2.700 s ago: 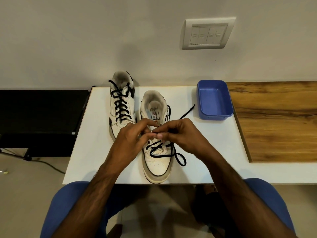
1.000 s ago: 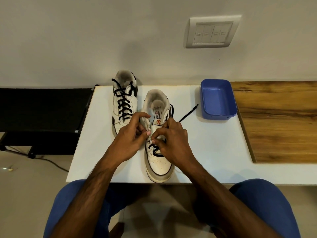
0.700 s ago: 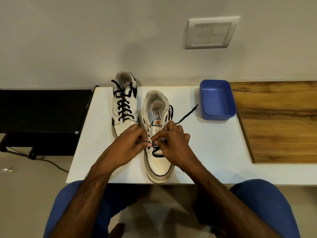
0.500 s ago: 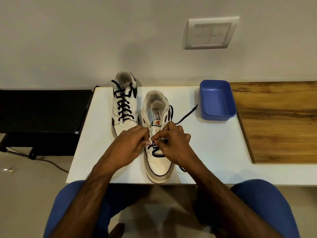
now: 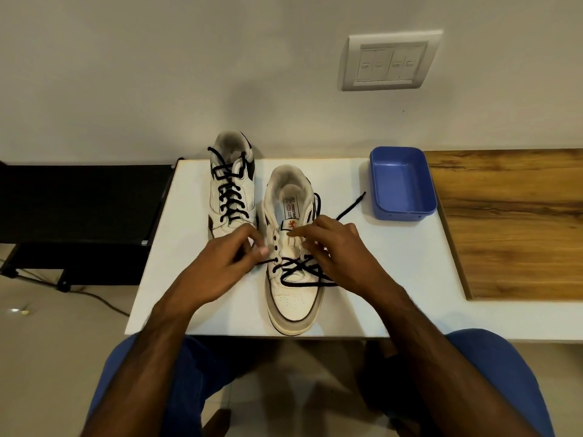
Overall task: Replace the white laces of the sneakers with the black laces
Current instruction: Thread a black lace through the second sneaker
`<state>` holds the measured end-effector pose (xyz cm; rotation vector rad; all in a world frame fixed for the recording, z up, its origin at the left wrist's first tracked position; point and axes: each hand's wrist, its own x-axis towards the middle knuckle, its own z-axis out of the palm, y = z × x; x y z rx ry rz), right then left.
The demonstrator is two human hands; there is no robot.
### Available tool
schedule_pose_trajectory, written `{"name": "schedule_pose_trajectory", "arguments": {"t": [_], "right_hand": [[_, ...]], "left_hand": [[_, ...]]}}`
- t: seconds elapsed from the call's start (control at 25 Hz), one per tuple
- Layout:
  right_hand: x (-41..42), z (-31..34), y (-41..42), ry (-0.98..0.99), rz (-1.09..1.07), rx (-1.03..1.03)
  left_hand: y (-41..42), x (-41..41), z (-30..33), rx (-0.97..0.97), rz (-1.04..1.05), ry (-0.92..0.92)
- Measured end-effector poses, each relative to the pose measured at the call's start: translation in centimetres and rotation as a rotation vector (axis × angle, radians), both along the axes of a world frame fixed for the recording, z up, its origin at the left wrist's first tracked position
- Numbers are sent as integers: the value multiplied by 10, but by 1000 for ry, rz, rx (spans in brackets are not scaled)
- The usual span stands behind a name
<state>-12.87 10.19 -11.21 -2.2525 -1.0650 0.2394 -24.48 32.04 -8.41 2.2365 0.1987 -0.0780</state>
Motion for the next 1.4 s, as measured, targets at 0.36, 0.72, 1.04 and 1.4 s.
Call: {"name": "schedule_pose_trajectory", "arguments": {"t": [0.36, 0.72, 1.04, 1.4], "right_hand": [[13, -6, 3, -12, 49, 37], [11, -5, 1, 57, 48, 83], [11, -6, 2, 8, 53, 64], [11, -6, 3, 48, 52, 62]], "left_hand": [[4, 6, -6, -91, 48, -157], [-9, 4, 2, -140, 72, -29], [-6, 9, -10, 64, -100, -36], [-1, 3, 16, -400, 275, -125]]}}
